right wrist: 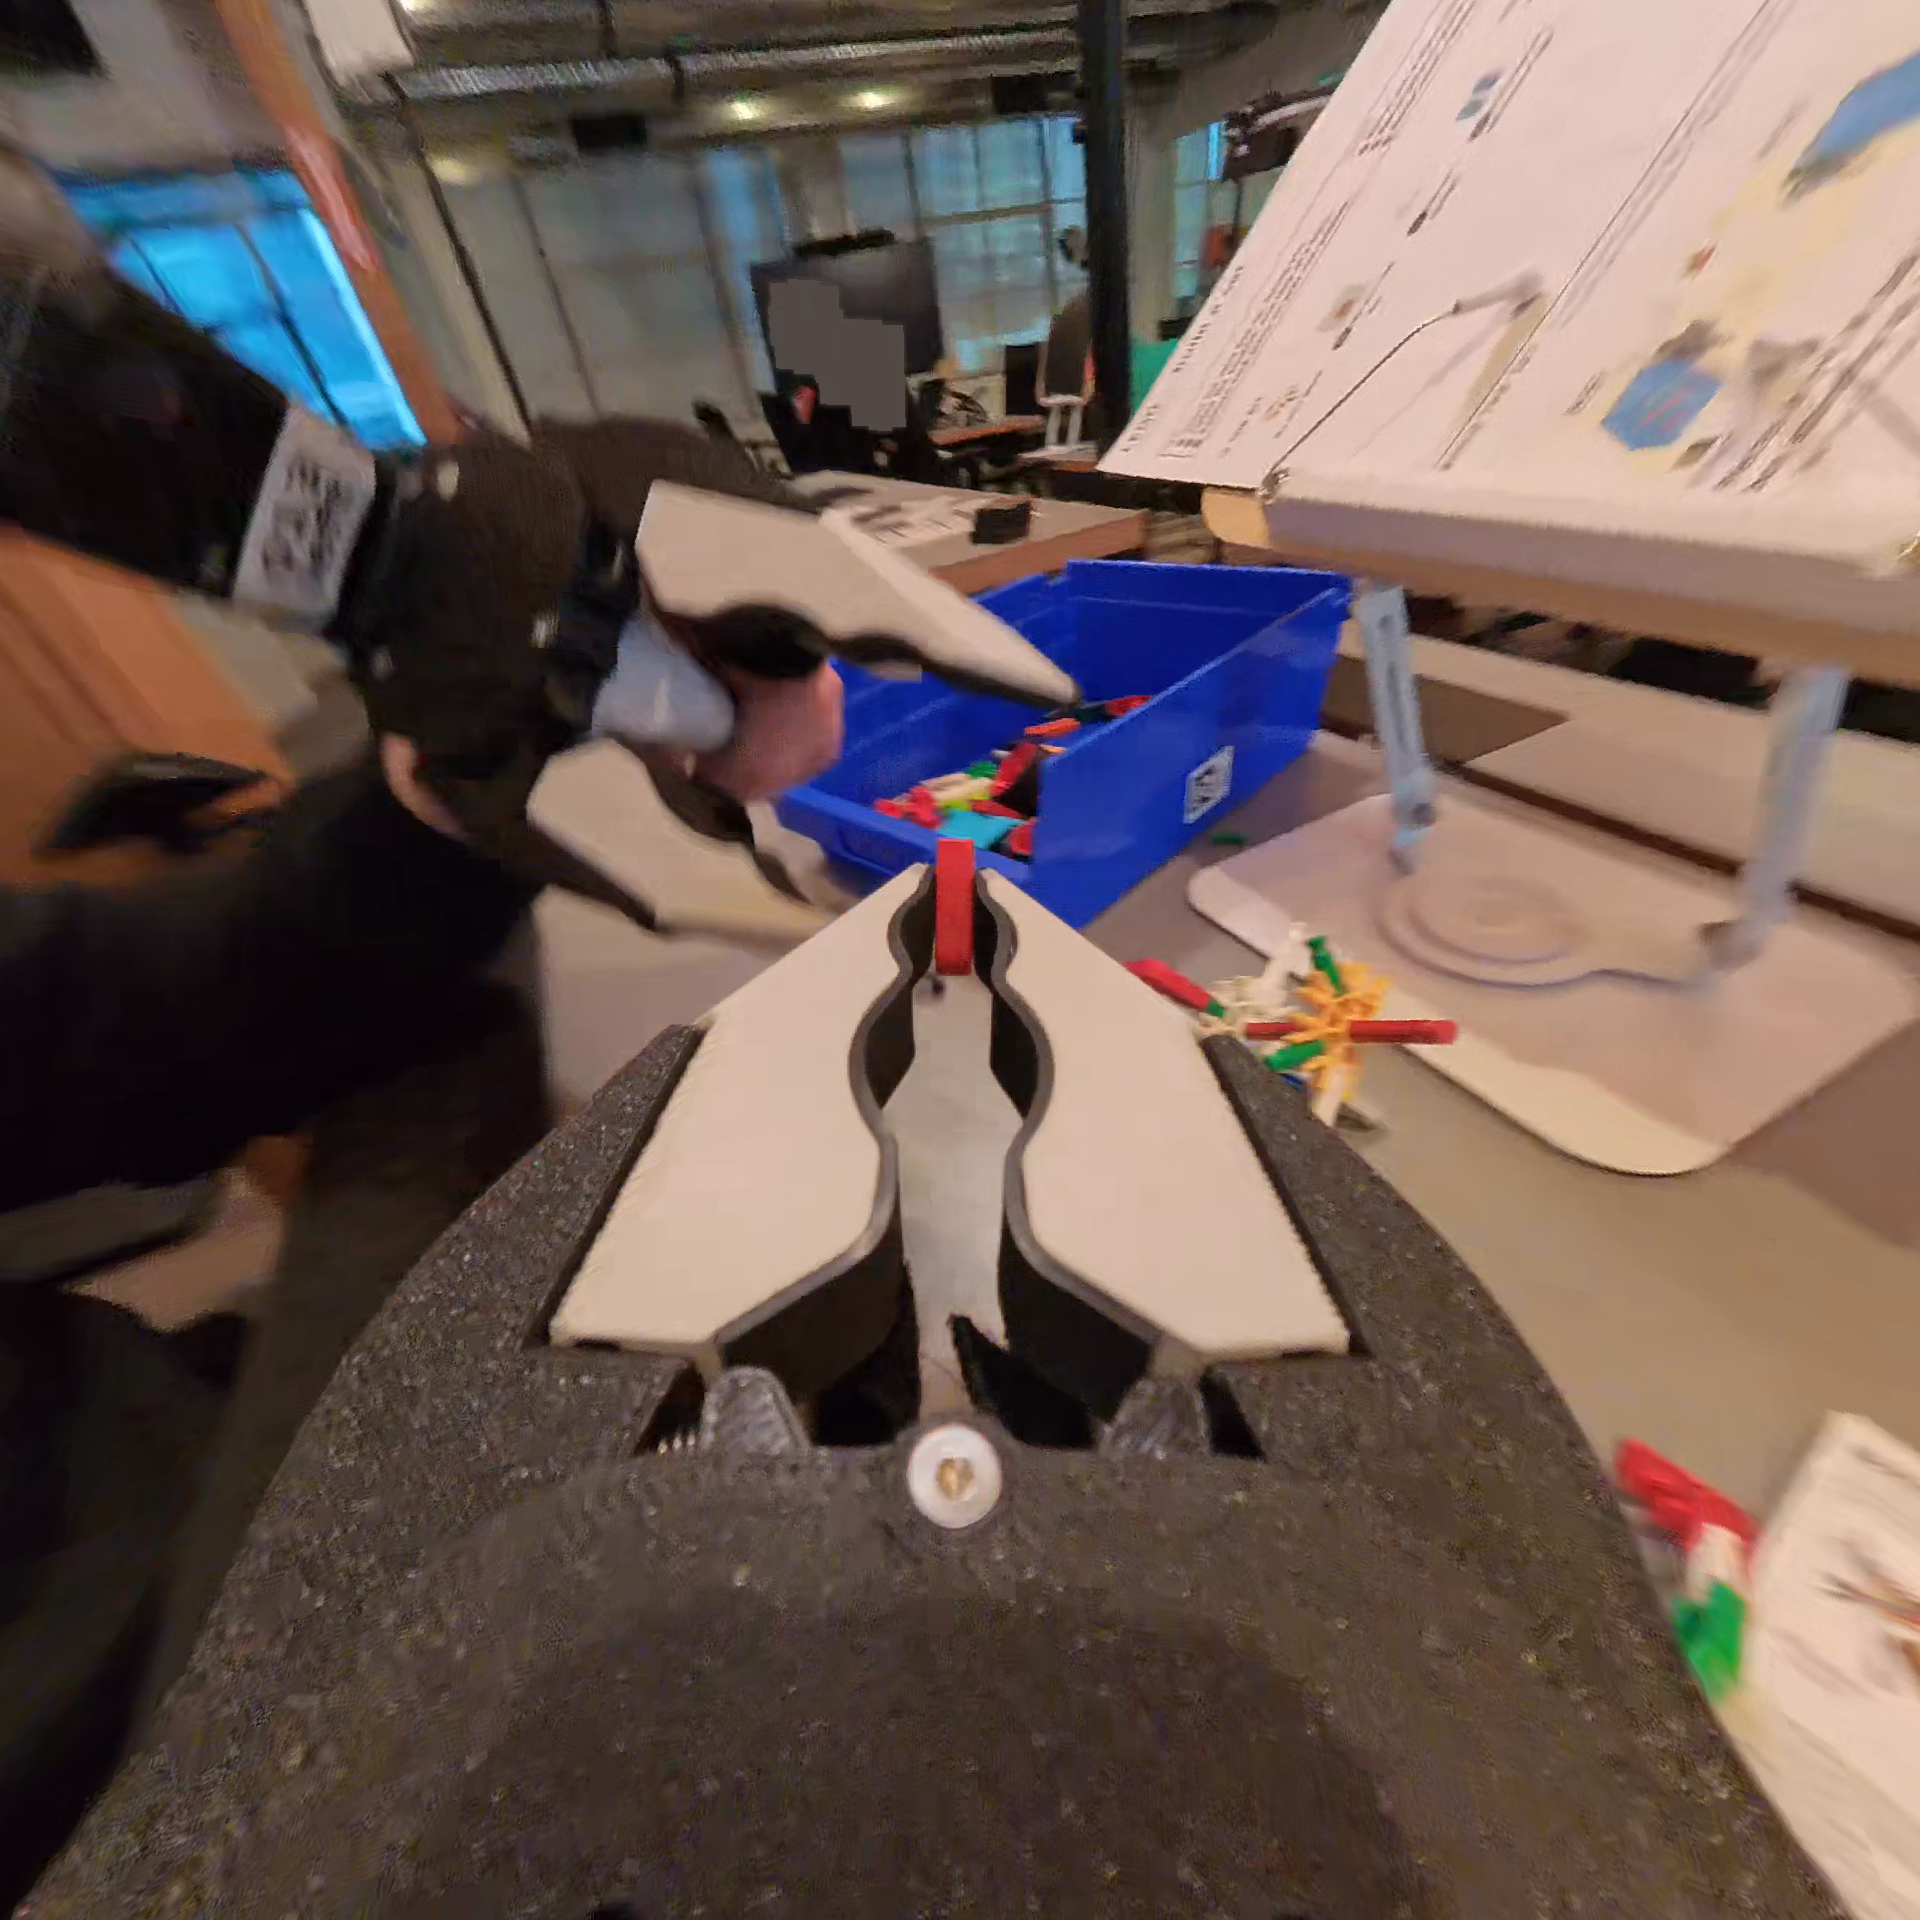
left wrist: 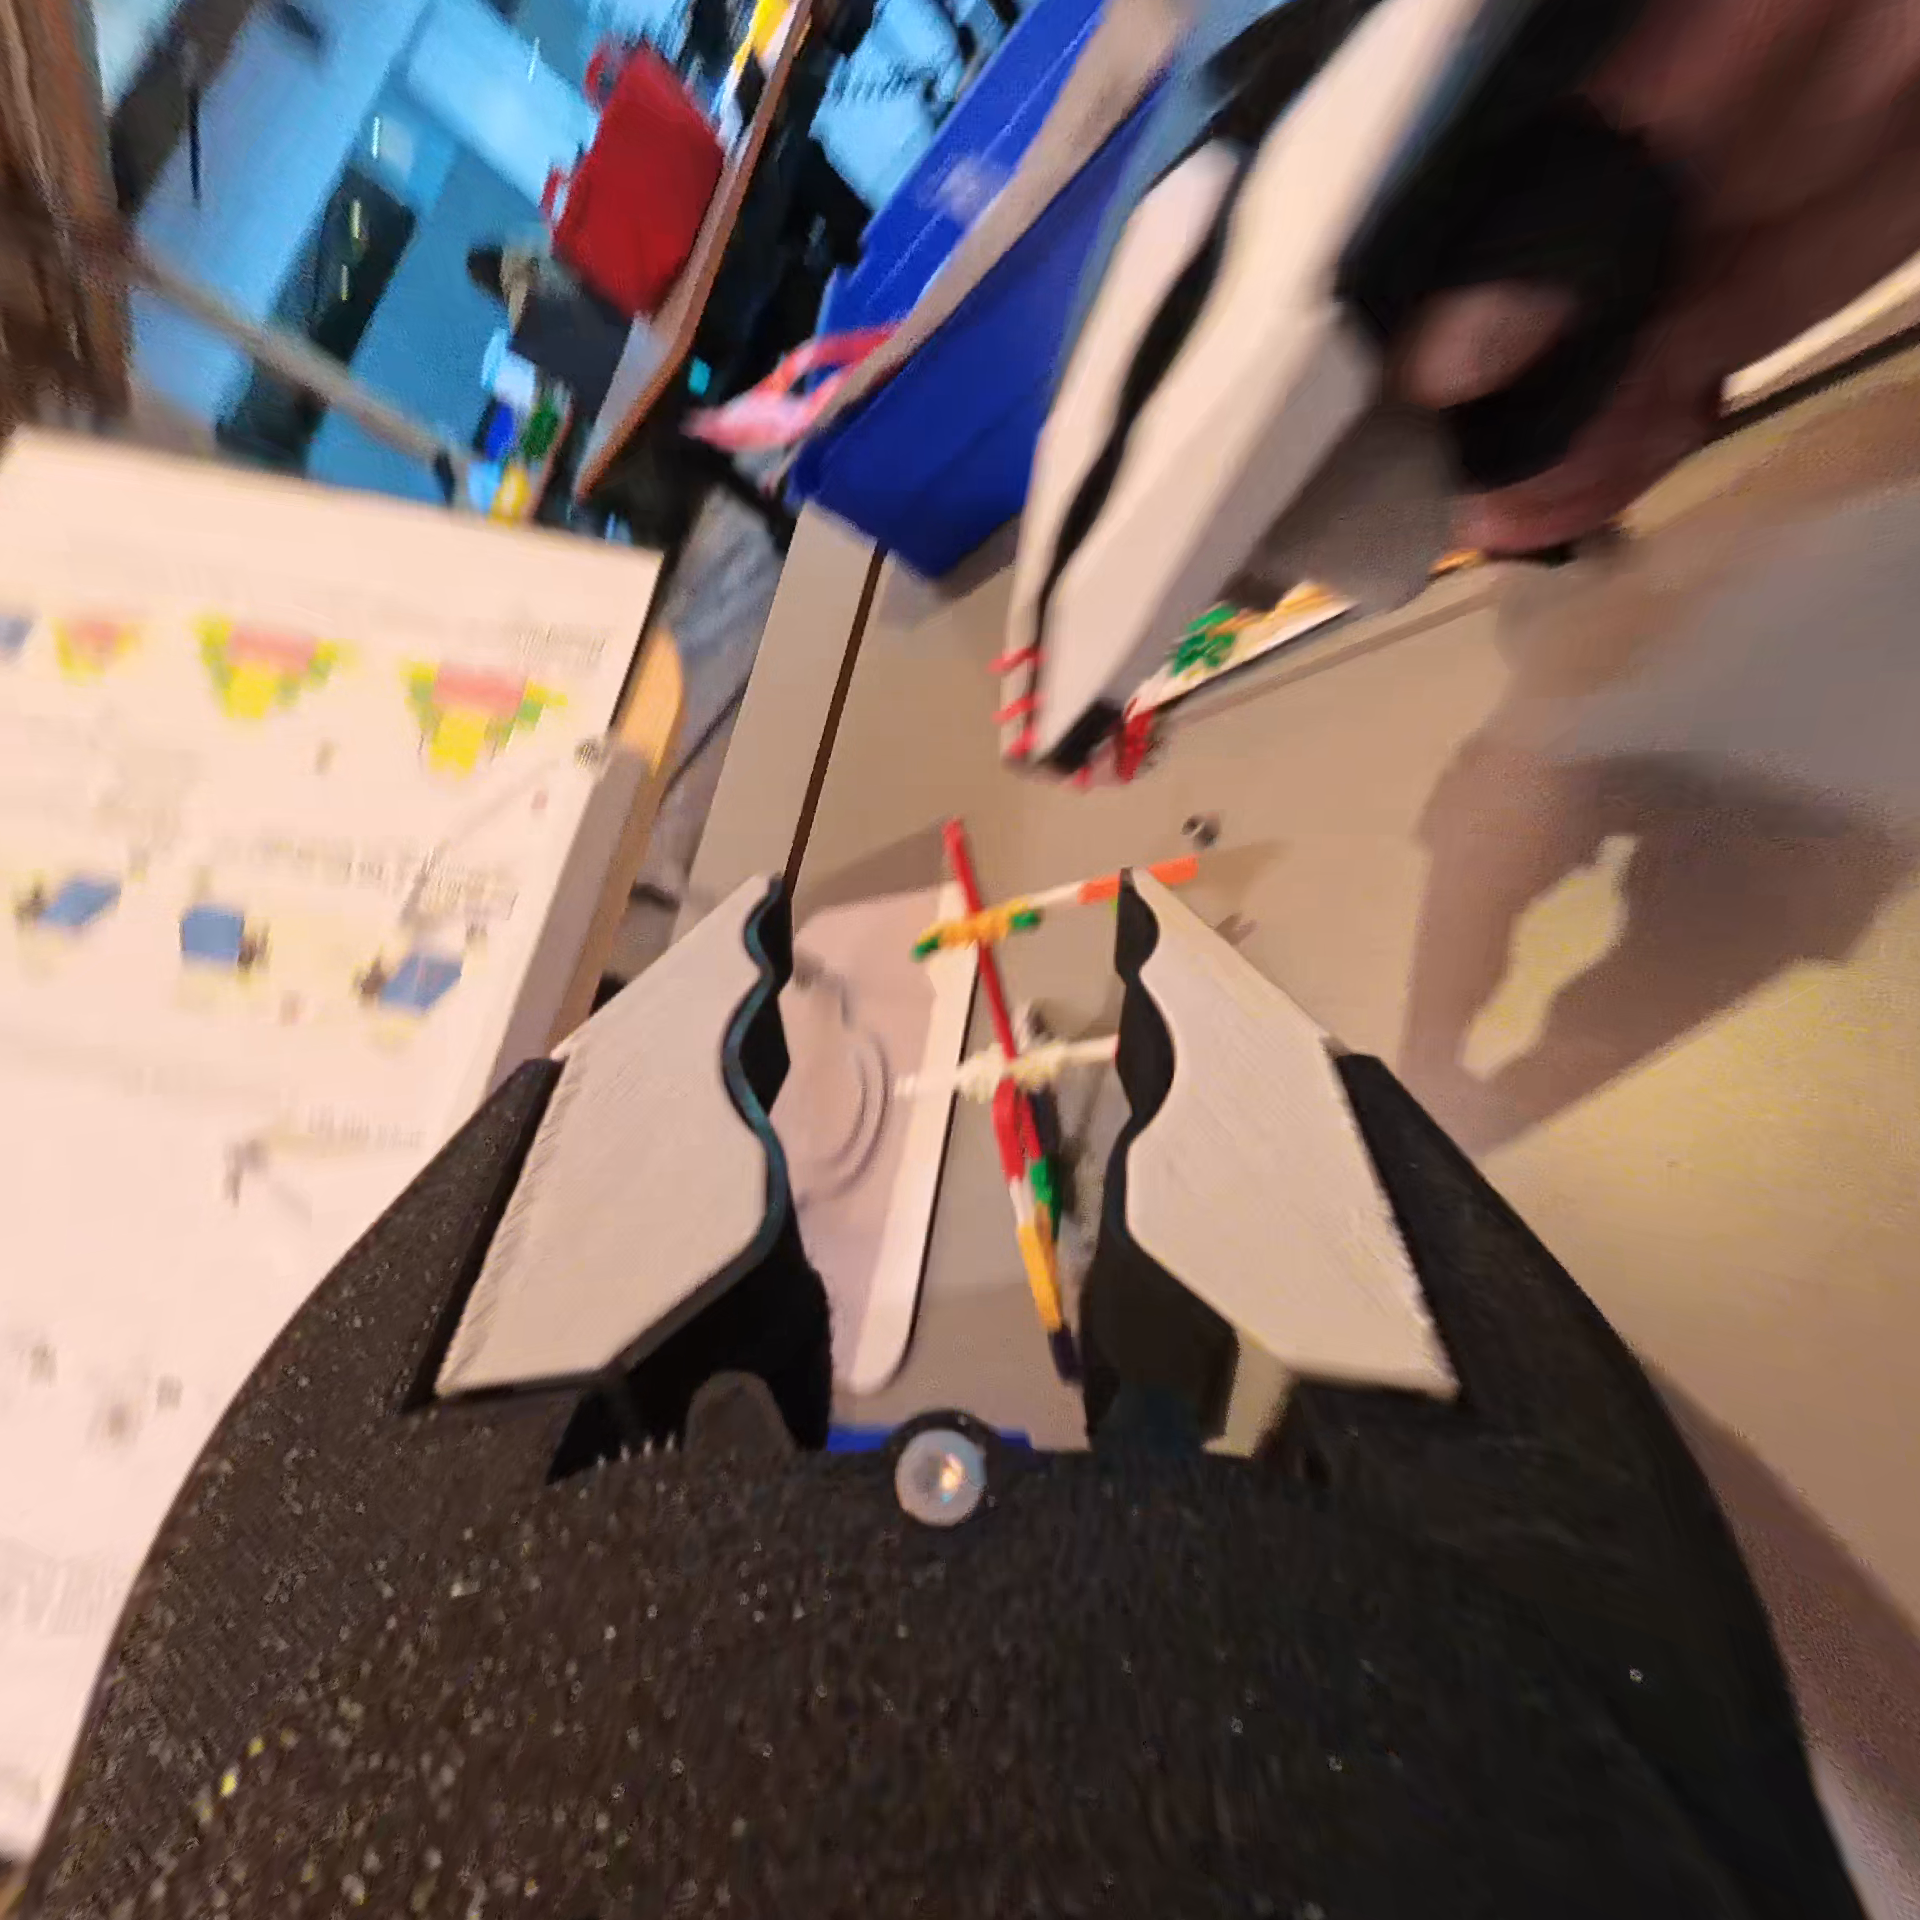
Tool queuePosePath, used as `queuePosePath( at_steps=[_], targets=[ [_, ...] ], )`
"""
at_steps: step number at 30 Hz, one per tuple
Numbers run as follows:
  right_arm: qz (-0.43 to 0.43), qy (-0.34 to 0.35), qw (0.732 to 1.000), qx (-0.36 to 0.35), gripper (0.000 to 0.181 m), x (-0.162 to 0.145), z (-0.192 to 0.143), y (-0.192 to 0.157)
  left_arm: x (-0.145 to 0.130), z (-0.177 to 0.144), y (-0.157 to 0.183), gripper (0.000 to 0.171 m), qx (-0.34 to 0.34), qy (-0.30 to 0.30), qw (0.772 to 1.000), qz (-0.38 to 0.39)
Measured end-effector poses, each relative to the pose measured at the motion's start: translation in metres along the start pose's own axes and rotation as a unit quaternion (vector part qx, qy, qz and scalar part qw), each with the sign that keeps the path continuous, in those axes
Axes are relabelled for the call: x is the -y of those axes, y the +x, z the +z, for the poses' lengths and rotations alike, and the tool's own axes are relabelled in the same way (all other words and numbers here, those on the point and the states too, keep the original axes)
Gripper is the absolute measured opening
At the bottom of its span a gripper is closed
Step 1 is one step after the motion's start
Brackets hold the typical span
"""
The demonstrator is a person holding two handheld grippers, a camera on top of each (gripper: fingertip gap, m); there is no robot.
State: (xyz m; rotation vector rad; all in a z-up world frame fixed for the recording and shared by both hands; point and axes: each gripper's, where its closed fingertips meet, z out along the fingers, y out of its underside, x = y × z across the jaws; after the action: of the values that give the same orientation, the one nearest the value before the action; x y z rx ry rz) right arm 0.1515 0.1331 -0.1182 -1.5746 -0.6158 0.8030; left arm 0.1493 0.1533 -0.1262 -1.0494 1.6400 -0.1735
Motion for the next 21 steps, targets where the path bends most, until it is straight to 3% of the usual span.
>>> queuePosePath(
  at_steps=[3,6,7,10,13,16,19,21],
  targets=[
    [0.062,0.007,0.997,0.041,0.004,0.000,-0.001,-0.005,0.023,0.010,0.017,0.049,0.006,0.037,0.998,0.050],
    [0.097,0.019,0.993,0.068,0.004,0.004,-0.004,-0.009,0.030,0.016,0.024,0.040,0.018,0.050,0.995,0.080],
    [0.099,0.017,0.992,0.070,0.004,0.003,-0.004,-0.010,0.032,0.016,0.020,0.025,0.033,0.056,0.995,0.081],
    [0.110,0.019,0.991,0.067,0.005,0.003,-0.002,-0.008,0.032,0.015,0.017,0.023,0.017,0.068,0.997,0.040],
    [0.099,0.024,0.994,0.043,0.008,0.007,-0.007,0.002,0.016,0.011,0.001,0.023,0.040,0.031,0.998,0.046],
    [0.066,0.011,0.997,-0.050,0.019,0.004,-0.018,0.038,-0.022,-0.005,-0.037,0.023,0.080,-0.043,0.996,0.019],
    [0.032,-0.045,0.988,-0.145,0.028,-0.011,-0.021,0.075,-0.084,-0.026,-0.073,0.024,0.115,-0.132,0.984,-0.034],
    [0.045,-0.079,0.984,-0.154,0.031,-0.024,-0.012,0.084,-0.135,-0.039,-0.083,0.025,0.111,-0.208,0.968,-0.085]
  ],
)
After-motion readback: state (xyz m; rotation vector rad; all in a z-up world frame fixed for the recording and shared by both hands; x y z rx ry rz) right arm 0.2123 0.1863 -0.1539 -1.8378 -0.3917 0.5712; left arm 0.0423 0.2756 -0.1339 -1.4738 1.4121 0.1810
